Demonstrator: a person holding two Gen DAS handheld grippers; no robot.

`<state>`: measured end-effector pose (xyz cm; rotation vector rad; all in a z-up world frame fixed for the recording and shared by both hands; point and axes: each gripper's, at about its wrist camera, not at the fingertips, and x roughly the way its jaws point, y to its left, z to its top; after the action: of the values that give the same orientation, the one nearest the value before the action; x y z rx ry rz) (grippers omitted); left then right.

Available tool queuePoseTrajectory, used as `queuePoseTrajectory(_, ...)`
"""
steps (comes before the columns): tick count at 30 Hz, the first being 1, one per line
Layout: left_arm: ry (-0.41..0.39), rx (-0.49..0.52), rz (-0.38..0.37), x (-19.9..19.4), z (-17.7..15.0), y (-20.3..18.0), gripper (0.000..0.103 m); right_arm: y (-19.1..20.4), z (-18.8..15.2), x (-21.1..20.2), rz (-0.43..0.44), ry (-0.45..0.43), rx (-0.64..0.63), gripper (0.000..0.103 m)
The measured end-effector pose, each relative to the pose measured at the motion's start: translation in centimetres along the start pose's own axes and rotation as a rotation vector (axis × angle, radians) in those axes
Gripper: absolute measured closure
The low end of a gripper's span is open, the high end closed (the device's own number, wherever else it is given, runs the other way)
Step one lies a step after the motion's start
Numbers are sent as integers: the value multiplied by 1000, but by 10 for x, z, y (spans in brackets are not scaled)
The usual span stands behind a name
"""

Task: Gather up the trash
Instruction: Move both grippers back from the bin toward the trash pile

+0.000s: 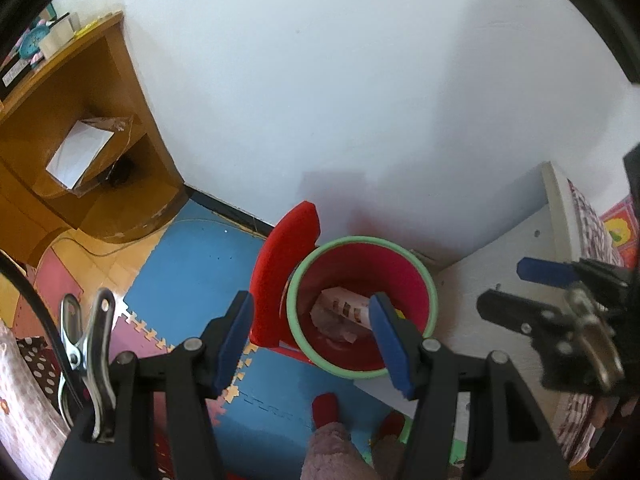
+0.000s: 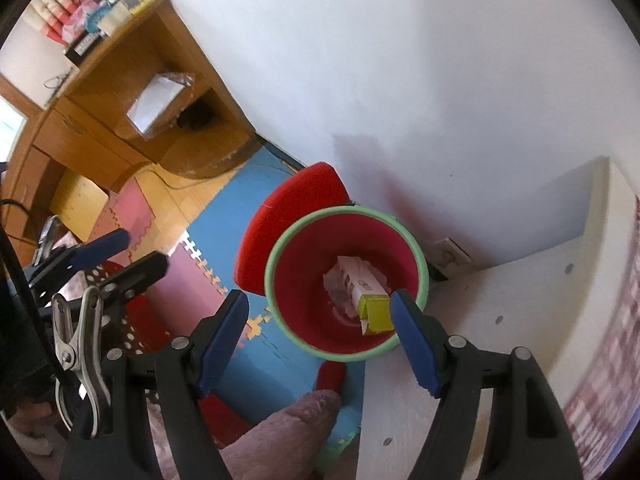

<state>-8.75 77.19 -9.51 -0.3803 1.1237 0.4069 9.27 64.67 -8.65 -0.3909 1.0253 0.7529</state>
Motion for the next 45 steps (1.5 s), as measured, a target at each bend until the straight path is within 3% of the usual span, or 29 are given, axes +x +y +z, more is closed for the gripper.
queuePoseTrajectory(12,-6,62,-4,-27,6,-34,40,-5,-35,-73,-2,-137,2,28)
queuePoseTrajectory(22,-38,158,-59,-59,6,-89,40,-39,-80,-130,-30,-257,154,28)
queuePoseTrajectory(33,-71,336,-137,-88,-9,-190,40,-92,-155,-196,-93,-378,333,28)
queuePoseTrajectory(45,-74,479,-212,-127,-82,-318,40,-151,-276,-265,-167,-476,471,28)
